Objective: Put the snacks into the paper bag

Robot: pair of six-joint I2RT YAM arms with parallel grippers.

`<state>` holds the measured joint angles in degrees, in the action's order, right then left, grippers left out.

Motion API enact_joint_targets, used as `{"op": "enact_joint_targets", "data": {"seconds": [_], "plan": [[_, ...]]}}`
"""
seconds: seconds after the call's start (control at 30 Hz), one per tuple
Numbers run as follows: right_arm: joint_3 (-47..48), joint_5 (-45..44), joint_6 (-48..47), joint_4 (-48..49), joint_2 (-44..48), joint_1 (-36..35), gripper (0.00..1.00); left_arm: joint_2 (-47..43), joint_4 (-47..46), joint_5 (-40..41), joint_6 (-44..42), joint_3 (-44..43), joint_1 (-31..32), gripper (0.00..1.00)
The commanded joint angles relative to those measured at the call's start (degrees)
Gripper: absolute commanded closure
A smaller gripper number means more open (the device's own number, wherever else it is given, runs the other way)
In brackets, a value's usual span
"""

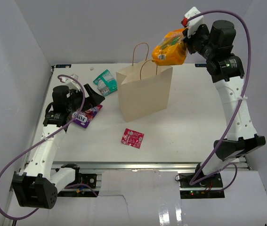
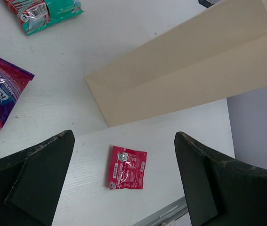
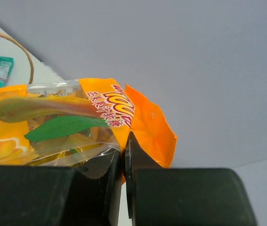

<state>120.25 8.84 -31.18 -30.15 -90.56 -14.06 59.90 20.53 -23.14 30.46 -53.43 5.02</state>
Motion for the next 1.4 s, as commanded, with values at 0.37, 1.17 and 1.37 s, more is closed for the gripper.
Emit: {"op": "enact_joint_targets", "data": {"seconds": [0.37,1.17,1.37], "plan": [[2.63,-0.49,4.37,7.65,-3.13,-5.97,0.92,-3.39,0.82,-1.21,1.36,-1.15,0.17,0.02],[-7.39,-3.21,-4.94,10.29,0.91,-15.03,0.92,15.07,-6.91,-2.09,0.66,-9.41,7.20,0.02],[-10.90,-4.36,-8.10,11.34,2.23,-16.96,0.82,13.67,-6.91,-2.26,0.48,-7.22,7.73,0.02]]}}
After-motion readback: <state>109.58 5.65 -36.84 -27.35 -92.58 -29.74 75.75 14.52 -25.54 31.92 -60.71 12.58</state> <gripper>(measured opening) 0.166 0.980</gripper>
